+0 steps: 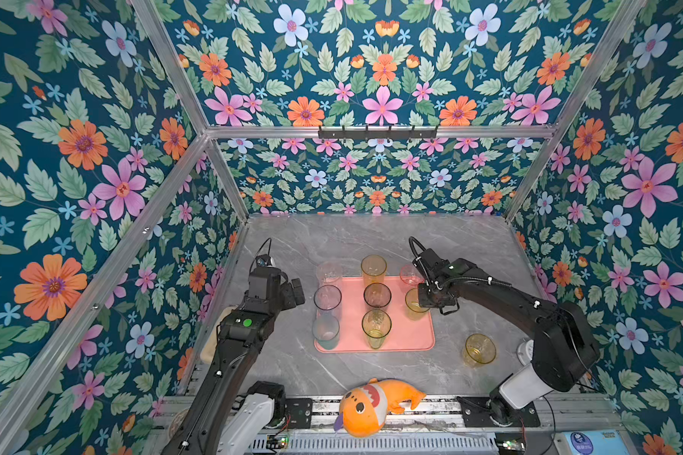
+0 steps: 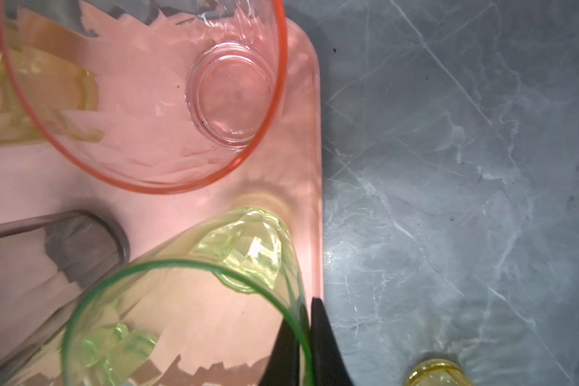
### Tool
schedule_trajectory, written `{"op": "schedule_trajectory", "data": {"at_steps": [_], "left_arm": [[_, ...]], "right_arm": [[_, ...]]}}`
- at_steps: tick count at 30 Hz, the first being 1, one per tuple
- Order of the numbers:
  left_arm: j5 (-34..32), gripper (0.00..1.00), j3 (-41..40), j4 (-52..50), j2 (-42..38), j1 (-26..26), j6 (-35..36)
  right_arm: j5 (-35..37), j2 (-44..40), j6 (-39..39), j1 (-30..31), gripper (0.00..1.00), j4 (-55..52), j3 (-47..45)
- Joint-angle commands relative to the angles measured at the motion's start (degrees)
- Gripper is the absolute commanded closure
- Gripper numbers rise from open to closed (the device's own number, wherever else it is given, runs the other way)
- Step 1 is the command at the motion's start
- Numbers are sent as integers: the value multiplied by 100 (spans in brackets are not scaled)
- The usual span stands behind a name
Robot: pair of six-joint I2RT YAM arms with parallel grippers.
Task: Place the glasses into the tray
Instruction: Place the glass on the tray.
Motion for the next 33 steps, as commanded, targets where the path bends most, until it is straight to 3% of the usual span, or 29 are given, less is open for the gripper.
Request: {"op": "schedule_trajectory", "data": {"at_steps": [1, 33], "left_arm": [[-73, 1, -36, 32, -22, 0, 30], [-165, 1, -62, -39, -123, 4, 57]], "right_arm": [[60, 3, 85, 16, 100, 26, 24], [27, 316, 167, 78, 99, 80, 118]]}}
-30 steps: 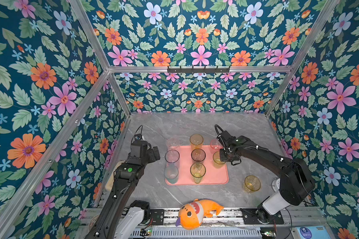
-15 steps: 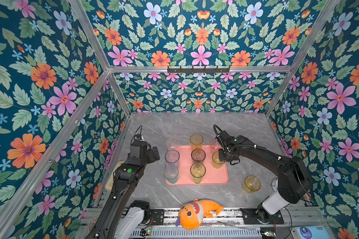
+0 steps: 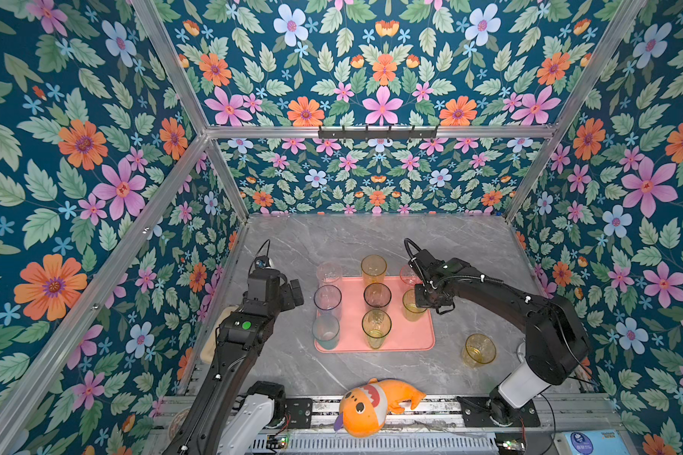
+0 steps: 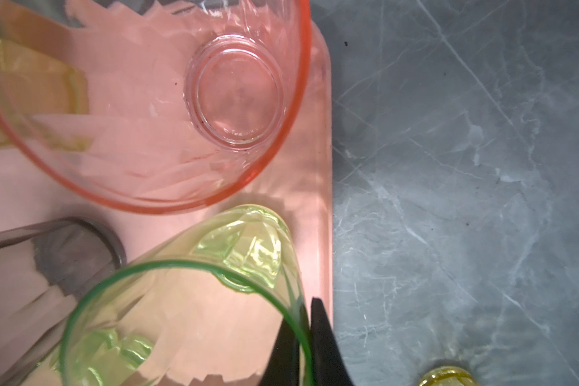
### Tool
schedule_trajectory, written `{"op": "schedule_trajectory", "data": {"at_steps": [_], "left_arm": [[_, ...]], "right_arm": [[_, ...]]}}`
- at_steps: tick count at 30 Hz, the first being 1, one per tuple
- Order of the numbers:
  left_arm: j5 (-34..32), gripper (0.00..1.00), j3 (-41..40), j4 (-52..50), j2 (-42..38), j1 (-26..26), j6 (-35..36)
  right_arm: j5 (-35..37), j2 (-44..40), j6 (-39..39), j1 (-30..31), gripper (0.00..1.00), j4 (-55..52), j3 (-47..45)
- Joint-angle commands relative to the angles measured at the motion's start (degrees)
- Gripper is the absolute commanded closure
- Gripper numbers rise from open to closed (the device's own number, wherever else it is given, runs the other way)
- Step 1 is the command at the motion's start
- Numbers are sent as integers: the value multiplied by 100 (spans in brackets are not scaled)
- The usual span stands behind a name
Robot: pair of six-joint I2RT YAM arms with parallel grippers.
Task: Place the glasses into the tray
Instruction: Place the glass on the tray.
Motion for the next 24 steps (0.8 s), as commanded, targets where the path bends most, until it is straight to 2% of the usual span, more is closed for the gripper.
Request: {"op": "schedule_trajectory", "data": {"at_steps": [1, 13, 24], "left_arm": [[-67, 1, -9, -27, -12, 1, 57], [-72, 1, -31, -37, -12, 1, 57], [-67, 1, -27, -28, -22, 3, 57]], "right_arm": [[29, 34, 82, 8, 99, 42, 26], [84, 54, 102, 8, 95, -8, 93], [43, -266, 7, 8, 70, -132, 206]]}}
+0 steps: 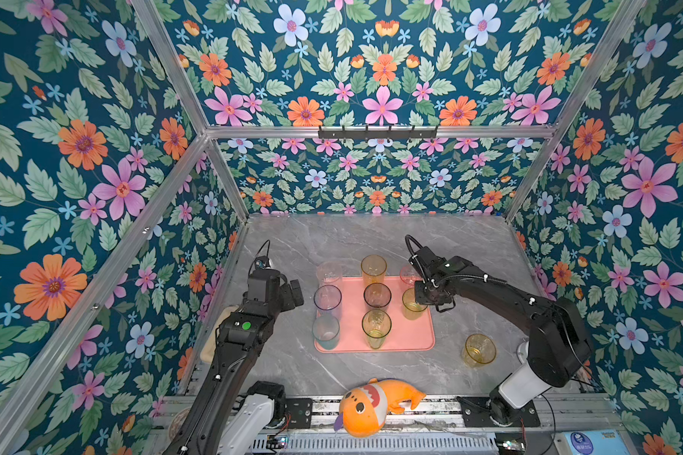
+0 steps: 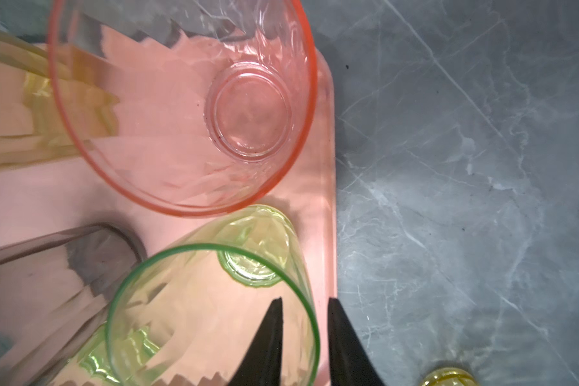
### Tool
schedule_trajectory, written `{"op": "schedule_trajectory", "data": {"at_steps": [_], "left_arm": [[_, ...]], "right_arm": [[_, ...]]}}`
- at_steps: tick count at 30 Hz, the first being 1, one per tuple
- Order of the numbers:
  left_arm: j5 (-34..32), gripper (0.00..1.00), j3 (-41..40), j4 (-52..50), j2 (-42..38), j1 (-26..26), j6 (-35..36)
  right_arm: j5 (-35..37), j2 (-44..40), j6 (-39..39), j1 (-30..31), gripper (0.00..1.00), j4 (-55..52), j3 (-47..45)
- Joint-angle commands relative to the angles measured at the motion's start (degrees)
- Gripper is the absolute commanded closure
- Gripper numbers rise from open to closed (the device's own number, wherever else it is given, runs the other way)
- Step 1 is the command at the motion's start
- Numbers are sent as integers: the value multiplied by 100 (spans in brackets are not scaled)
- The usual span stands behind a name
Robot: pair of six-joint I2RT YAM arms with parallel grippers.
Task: Place the glasses into the tray
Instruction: Place the glass on the tray, then pick up the glass from the bottom-right of the table.
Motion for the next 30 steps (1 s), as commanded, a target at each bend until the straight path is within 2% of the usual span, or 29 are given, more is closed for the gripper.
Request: {"op": "schedule_trajectory", "data": {"at_steps": [1, 16, 26, 30], "left_arm": [[-63, 1, -12, -26, -12, 1, 55], [-37, 1, -37, 68, 21, 4, 39], [169, 1, 14, 439, 178, 1, -19], [146, 1, 17, 626, 243, 1, -23]], "right_arm": [[29, -142, -24, 8, 70, -149, 82], [-134, -1517, -104, 8, 67, -835, 93], [68, -2506, 242, -62, 62, -1511, -460], [153, -2788, 510, -171, 56, -1902, -658]]}}
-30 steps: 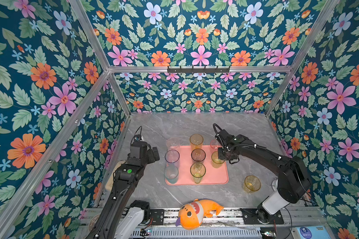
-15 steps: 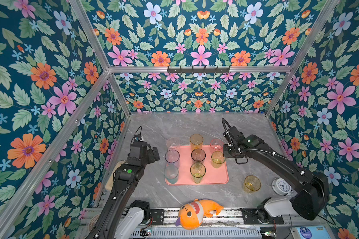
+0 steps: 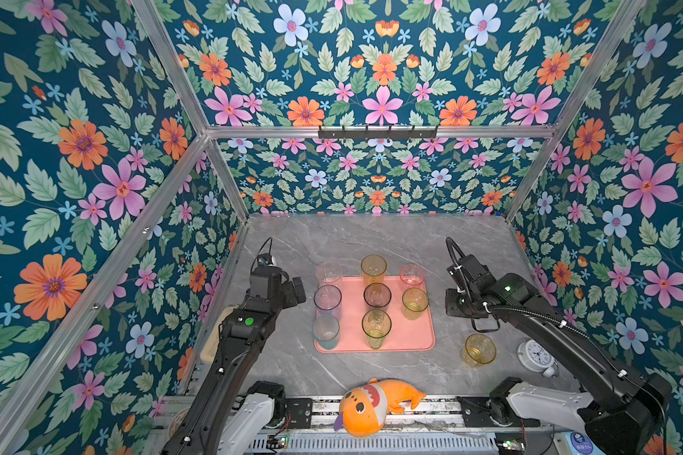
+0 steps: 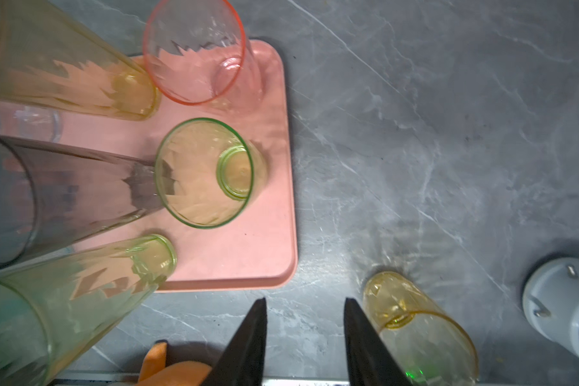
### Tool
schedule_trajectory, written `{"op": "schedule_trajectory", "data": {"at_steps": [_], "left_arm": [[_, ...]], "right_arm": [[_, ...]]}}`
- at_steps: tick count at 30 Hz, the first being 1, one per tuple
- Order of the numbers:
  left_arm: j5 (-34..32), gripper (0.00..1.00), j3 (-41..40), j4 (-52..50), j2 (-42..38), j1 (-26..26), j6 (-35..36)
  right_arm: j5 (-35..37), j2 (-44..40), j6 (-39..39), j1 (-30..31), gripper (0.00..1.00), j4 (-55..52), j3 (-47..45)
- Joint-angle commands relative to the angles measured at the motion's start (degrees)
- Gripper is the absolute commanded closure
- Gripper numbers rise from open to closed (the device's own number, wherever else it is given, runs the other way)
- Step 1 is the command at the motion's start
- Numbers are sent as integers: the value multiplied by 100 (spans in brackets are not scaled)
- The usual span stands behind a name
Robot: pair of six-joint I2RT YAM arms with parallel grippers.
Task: Place the glasses into the tray
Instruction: Pick up the glass from the bottom-right of the table.
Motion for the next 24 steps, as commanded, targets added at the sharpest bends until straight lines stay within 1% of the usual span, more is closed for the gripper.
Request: {"op": "schedule_trajectory", "data": {"at_steps": [1, 6, 8, 10, 13, 16, 18, 23, 24], "left_arm": [[-3, 1, 36, 342, 18, 4, -9], [-93, 1, 29, 511, -12, 3, -31], [-143, 1, 2, 558, -57, 7, -45], [-129, 1, 0, 556, -112, 7, -51], [-97, 1, 89, 483, -166, 1, -43], [-270, 1, 166, 488, -205, 3, 1], [-378, 1, 228, 532, -204, 1, 50], [-397, 1, 396, 525, -156, 1, 159], [-414, 1, 397, 541, -143, 7, 168]], "right_arm": [[116, -226, 387, -76, 55, -552, -147], [-425, -819, 787, -496, 49, -717, -558], [-347, -985, 939, -563, 45, -910, -616], [-160, -1117, 1122, -620, 39, -1122, -669], [60, -1246, 1392, -699, 34, -1323, -832], [-8, -1326, 1615, -773, 32, -1284, -1110], [-185, -1392, 1609, -803, 32, -1148, -1336], [104, -1632, 1917, -802, 32, -1362, -1540], [234, -1701, 2030, -804, 29, -1415, -1589]]}}
